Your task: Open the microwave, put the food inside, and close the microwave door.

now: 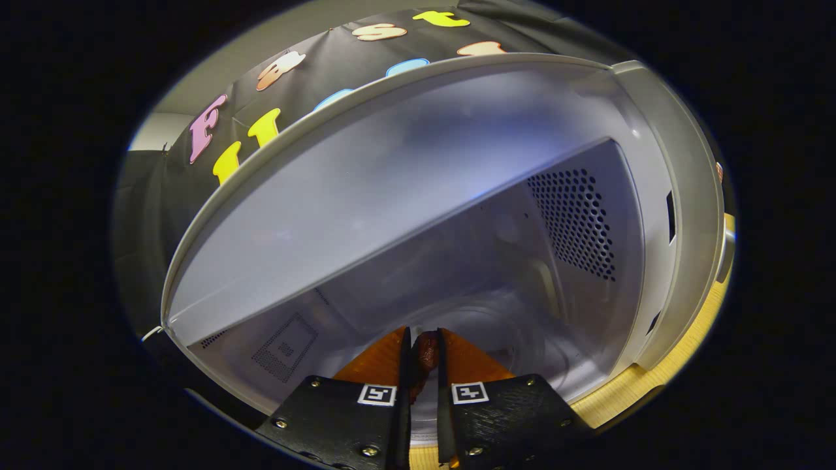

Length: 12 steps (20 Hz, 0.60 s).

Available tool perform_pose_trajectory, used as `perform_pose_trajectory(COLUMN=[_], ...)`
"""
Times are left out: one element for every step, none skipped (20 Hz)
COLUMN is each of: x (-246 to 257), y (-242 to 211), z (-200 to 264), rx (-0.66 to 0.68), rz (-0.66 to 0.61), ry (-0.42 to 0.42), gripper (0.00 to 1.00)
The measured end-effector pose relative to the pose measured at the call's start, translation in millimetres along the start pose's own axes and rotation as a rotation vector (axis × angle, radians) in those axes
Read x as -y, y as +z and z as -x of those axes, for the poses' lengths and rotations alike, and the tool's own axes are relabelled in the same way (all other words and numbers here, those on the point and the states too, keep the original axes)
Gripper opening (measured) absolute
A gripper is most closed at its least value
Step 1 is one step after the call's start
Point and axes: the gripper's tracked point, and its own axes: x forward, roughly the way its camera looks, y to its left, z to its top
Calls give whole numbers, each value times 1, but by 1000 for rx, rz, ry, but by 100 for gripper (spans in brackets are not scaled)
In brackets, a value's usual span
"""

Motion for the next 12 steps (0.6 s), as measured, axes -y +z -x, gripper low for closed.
perform_pose_trajectory(x=[7, 12, 13, 10, 9, 8, 6, 7, 5, 4, 2, 0], y=[-1, 1, -1, -2, -4, 0, 5, 7, 11, 13, 13, 13], z=[-1, -3, -6, -7, -6, -6, -6, -6, -6, -7, -5, -4], rx=[11, 18, 15, 15, 18, 34, 59, 85, 103, 110, 109, 104], rz=[28, 47, 47, 40, 35, 41, 58, 77, 89, 89, 84, 81], ry=[-28, -51, -45, -21, -15, -20, -27, -38, -44, -45, -37, -33], gripper=[24, 26, 30, 31, 33, 38, 48, 58, 65, 73, 80, 83])
